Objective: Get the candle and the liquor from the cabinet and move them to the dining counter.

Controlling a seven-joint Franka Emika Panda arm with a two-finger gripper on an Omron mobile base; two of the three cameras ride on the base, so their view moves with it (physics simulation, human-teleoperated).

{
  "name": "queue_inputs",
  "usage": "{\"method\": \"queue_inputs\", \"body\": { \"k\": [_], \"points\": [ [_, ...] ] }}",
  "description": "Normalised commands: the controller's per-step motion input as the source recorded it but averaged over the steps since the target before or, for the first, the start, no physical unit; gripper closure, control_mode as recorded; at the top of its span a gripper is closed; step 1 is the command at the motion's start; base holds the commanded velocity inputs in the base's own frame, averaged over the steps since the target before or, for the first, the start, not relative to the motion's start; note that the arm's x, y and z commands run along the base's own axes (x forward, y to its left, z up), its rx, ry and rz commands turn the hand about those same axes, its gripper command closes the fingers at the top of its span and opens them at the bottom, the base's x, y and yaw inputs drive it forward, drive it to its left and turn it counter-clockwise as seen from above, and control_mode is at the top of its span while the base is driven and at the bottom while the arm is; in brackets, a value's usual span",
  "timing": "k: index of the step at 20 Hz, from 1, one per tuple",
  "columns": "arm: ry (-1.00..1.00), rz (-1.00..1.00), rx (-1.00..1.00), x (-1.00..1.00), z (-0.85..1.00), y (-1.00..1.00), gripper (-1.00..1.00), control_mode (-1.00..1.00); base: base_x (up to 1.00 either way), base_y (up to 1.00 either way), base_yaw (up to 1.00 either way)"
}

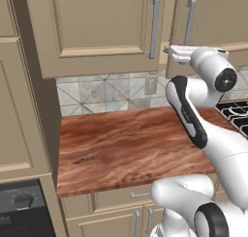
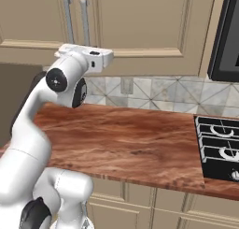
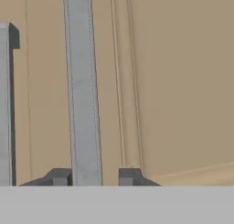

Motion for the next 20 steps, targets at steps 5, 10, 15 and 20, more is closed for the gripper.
{"method": "queue_inputs", "body": {
  "k": [5, 10, 15, 20],
  "points": [
    [0.01, 0.00, 0.04, -1.00, 0.00, -0.94, 1.00, -1.00, 0.00, 0.00, 0.00],
    [0.04, -0.08, 0.03, -1.00, 0.00, -0.81, 1.00, -1.00, 0.00, 0.00, 0.00],
    [0.05, -0.08, 0.02, -1.00, 0.00, -0.78, 1.00, -1.00, 0.00, 0.00, 0.00],
    [0.05, -0.08, 0.01, -0.95, -0.06, -0.55, -1.00, -1.00, 0.00, 0.00, 0.00]
  ]
}}
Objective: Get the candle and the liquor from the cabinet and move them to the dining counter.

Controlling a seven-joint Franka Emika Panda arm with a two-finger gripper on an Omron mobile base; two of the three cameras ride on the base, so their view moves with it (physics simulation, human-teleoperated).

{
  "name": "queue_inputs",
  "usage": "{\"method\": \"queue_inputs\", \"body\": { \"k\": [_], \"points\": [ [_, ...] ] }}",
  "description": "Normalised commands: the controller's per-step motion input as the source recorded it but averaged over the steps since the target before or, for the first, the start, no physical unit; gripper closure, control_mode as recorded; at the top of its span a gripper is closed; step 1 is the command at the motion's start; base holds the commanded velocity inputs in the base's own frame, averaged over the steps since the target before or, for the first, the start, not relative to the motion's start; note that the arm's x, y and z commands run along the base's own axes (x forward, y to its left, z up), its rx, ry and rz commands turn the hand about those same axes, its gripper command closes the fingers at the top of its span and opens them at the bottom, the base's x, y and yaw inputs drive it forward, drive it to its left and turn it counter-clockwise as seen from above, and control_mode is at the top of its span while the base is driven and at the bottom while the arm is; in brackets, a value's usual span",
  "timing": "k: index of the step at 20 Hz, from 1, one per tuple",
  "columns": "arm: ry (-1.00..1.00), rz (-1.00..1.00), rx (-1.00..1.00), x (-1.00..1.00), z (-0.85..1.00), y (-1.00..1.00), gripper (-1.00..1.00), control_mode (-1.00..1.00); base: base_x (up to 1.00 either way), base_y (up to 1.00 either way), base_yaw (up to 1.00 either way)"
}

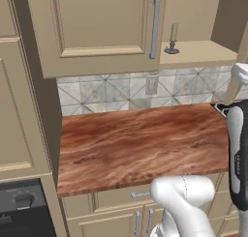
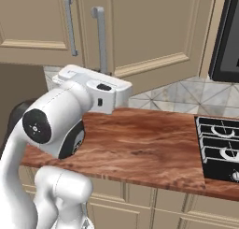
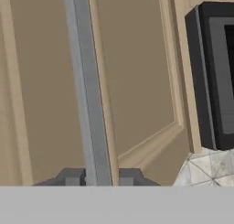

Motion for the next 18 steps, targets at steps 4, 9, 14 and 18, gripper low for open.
{"method": "queue_inputs", "body": {
  "k": [4, 9, 14, 18],
  "points": [
    [0.02, -0.01, -0.03, -0.79, -0.39, 0.06, -1.00, -1.00, 0.00, 0.00, 0.00],
    [-0.06, 0.01, -0.10, -0.79, -0.26, 0.49, -1.00, -1.00, 0.00, 0.00, 0.00],
    [-0.02, 0.00, -0.18, -0.54, -0.17, 0.93, -1.00, -1.00, 0.00, 0.00, 0.00],
    [0.02, -0.08, -0.21, -0.10, -0.20, 1.00, -1.00, -1.00, 0.00, 0.00, 0.00]
  ]
}}
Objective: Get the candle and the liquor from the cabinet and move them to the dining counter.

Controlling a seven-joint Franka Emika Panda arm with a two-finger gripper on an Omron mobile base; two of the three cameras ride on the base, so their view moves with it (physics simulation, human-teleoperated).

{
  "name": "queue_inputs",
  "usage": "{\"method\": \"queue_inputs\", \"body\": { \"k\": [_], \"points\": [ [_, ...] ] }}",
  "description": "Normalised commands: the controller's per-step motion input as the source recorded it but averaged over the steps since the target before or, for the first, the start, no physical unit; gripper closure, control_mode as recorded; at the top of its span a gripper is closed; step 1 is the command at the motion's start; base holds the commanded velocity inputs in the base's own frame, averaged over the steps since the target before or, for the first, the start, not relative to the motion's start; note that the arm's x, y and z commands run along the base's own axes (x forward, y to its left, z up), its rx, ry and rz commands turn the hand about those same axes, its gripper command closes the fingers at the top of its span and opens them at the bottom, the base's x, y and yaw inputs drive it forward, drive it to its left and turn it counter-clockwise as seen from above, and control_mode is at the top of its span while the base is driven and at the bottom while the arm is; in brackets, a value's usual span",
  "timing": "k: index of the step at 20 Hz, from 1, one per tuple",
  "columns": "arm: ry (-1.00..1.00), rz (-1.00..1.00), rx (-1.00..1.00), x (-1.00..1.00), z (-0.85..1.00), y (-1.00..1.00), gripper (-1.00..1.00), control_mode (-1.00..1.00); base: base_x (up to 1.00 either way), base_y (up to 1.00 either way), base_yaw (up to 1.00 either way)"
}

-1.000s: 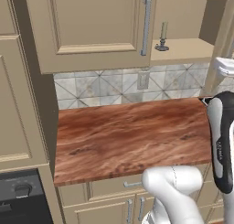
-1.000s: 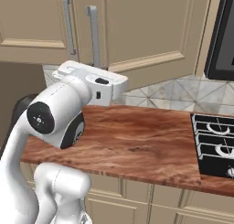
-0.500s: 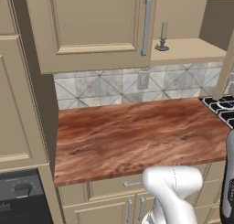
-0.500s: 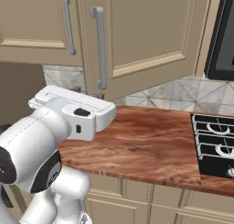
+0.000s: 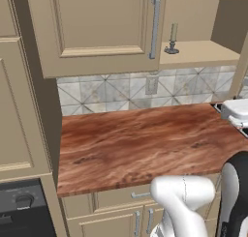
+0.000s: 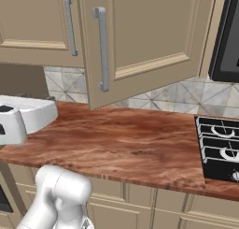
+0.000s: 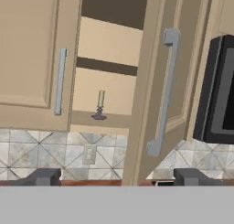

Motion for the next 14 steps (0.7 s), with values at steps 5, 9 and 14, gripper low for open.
{"method": "queue_inputs", "body": {
  "k": [5, 9, 14],
  "points": [
    [0.22, -0.14, -0.22, 0.31, -0.30, 0.88, -1.00, -1.00, 0.00, 0.00, 0.00],
    [0.31, -0.12, -0.21, 0.83, -0.30, 0.33, -1.00, -1.00, 0.00, 0.00, 0.00],
    [0.25, -0.09, -0.19, 0.96, -0.36, 0.11, -1.00, -1.00, 0.00, 0.00, 0.00]
  ]
}}
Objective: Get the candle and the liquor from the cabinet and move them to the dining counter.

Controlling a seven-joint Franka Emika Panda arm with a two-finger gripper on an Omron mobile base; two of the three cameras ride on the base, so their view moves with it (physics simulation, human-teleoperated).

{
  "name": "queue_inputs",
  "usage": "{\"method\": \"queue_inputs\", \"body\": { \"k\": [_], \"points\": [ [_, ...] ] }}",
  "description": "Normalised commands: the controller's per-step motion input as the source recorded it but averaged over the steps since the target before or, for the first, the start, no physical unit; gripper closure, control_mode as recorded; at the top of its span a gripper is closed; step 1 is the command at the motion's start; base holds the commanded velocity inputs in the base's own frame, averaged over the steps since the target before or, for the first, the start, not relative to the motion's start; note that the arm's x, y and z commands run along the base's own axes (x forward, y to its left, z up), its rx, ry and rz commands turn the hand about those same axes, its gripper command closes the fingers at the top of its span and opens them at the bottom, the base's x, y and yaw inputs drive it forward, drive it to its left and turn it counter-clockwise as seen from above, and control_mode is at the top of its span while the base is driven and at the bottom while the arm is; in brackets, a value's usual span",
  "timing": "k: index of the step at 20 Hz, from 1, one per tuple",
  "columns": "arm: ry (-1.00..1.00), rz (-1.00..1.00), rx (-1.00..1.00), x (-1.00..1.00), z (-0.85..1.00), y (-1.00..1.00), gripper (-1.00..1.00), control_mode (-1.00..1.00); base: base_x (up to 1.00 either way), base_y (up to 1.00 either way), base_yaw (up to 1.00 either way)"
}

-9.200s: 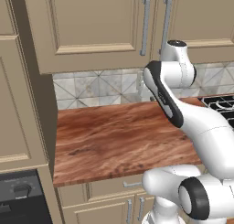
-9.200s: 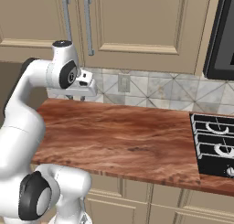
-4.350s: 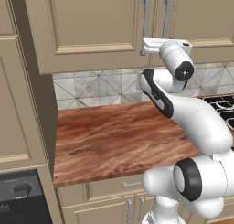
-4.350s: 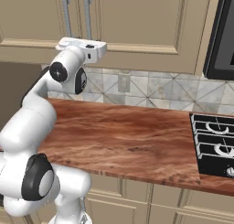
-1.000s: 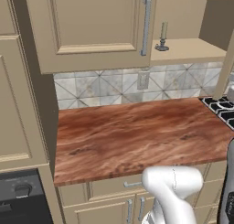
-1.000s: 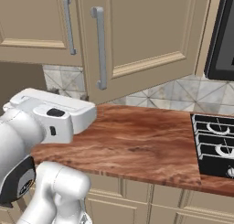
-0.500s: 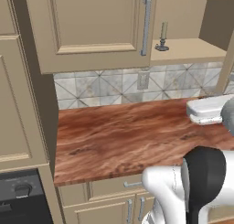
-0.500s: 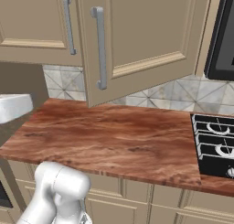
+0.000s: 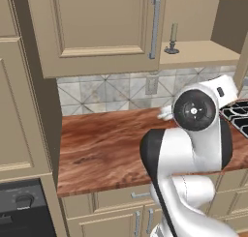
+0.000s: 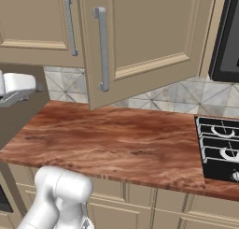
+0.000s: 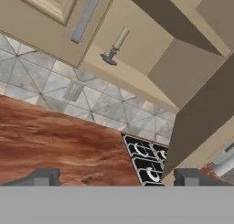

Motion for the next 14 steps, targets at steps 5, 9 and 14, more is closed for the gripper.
{"method": "queue_inputs", "body": {
  "k": [5, 9, 14],
  "points": [
    [0.16, -0.03, -0.14, 0.78, -0.29, -0.13, -1.00, -1.00, 0.00, 0.00, 0.00],
    [0.05, 0.00, -0.10, 0.63, -0.33, -0.30, -1.00, -1.00, 0.00, 0.00, 0.00],
    [0.06, 0.00, -0.10, 0.70, -0.30, -0.29, -1.00, -1.00, 0.00, 0.00, 0.00]
  ]
}}
